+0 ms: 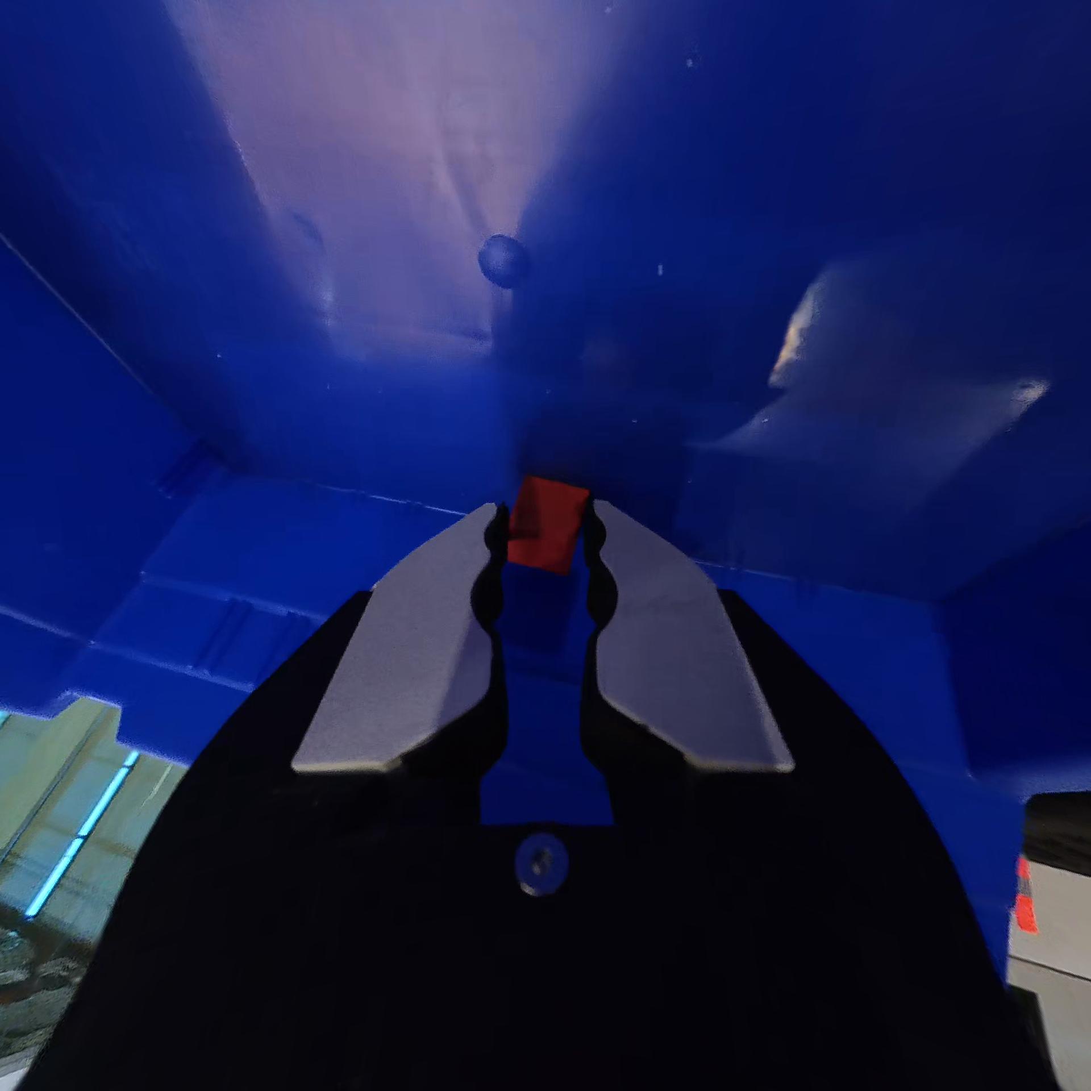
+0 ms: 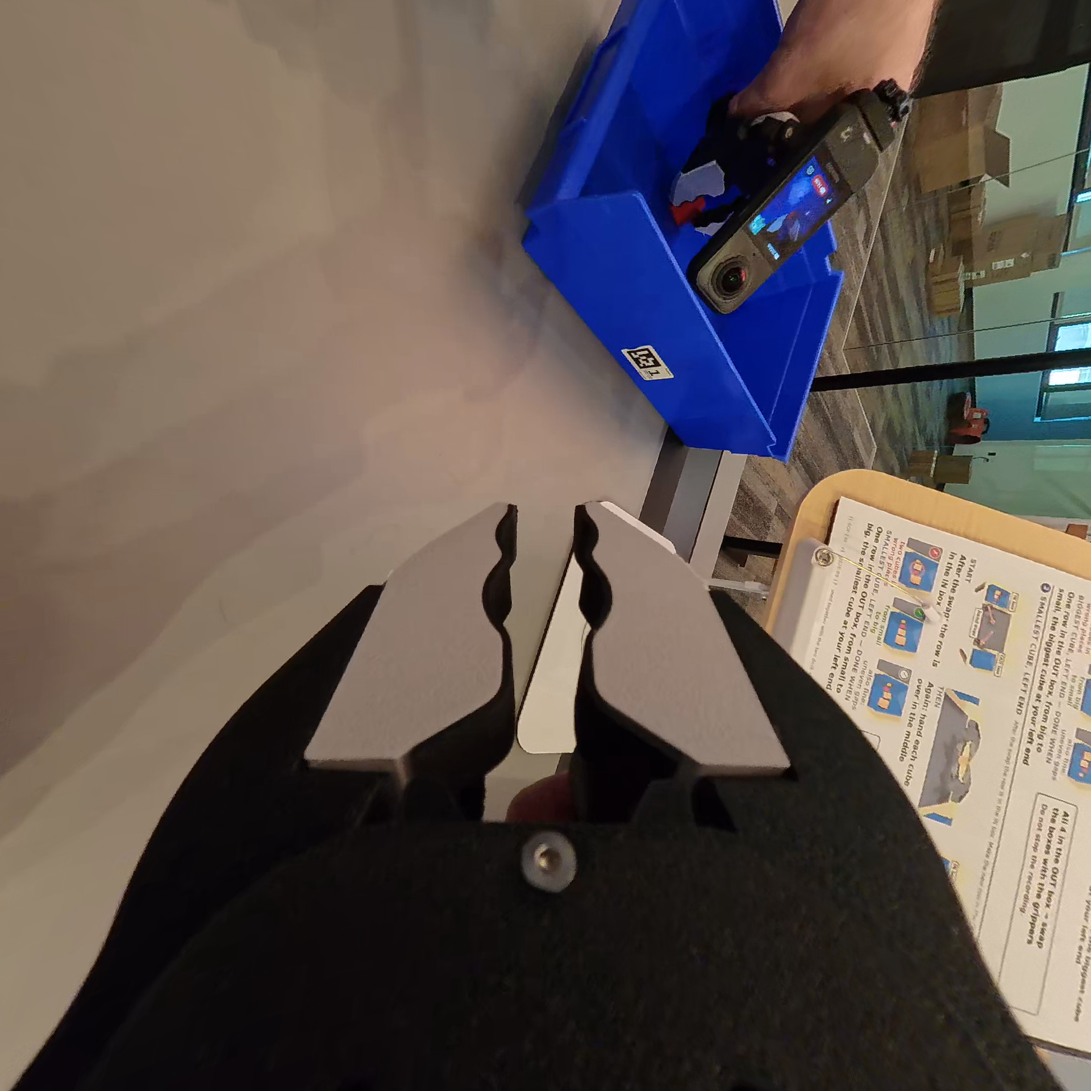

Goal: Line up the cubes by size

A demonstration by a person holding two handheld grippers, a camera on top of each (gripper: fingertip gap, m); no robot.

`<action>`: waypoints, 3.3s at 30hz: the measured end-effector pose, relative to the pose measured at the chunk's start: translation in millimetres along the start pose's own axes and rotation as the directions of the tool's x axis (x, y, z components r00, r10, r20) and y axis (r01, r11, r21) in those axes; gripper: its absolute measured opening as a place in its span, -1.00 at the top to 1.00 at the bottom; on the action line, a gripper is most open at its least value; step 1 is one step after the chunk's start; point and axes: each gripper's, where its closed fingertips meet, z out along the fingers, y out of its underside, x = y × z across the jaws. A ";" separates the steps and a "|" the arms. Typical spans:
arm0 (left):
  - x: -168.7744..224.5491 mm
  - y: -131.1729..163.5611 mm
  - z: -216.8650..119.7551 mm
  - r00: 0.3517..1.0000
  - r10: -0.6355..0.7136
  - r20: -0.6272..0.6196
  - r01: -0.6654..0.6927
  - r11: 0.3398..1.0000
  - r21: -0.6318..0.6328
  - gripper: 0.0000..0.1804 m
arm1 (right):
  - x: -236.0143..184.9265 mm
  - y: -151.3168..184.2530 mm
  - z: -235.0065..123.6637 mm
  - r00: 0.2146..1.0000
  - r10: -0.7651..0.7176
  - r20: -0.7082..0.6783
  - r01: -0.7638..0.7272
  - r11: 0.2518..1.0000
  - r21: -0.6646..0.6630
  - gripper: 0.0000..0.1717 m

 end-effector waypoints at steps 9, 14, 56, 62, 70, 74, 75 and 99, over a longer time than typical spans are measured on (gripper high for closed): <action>-23.9 -11.1 -71.0 0.960 -0.228 0.163 0.171 0.937 0.306 0.76 | 16.9 -2.5 -6.1 0.996 0.057 -0.070 -0.054 0.997 0.049 0.77; -27.1 -43.3 -184.6 0.877 -0.431 0.210 0.151 0.664 0.732 0.76 | 37.7 -17.7 -14.6 0.980 0.132 -0.149 -0.102 0.975 0.197 0.71; 91.0 -196.4 -432.4 0.842 -0.296 0.451 -0.447 0.086 0.891 0.76 | 70.2 -55.8 -71.0 0.912 0.219 -0.348 0.030 0.808 0.589 0.76; 95.5 -196.3 -435.4 0.845 -0.285 0.453 -0.453 0.069 0.889 0.76 | 68.0 -59.1 -74.1 0.913 0.199 -0.357 0.052 0.809 0.585 0.76; 98.5 -198.4 -439.2 0.843 -0.283 0.458 -0.463 0.052 0.885 0.76 | 67.6 -59.0 -73.3 0.908 0.179 -0.378 0.068 0.829 0.556 0.75; 99.9 -197.9 -439.7 0.841 -0.281 0.462 -0.466 0.057 0.883 0.76 | 67.1 -60.3 -74.1 0.911 0.180 -0.371 0.066 0.825 0.561 0.76; 99.9 -197.8 -439.4 0.841 -0.281 0.462 -0.466 0.058 0.883 0.76 | 67.1 -60.3 -73.9 0.912 0.180 -0.370 0.064 0.826 0.560 0.76; 99.1 -195.0 -446.1 0.832 -0.313 0.459 -0.470 0.044 0.881 0.70 | 67.5 -63.0 -81.0 0.916 0.202 -0.346 0.048 0.803 0.594 0.76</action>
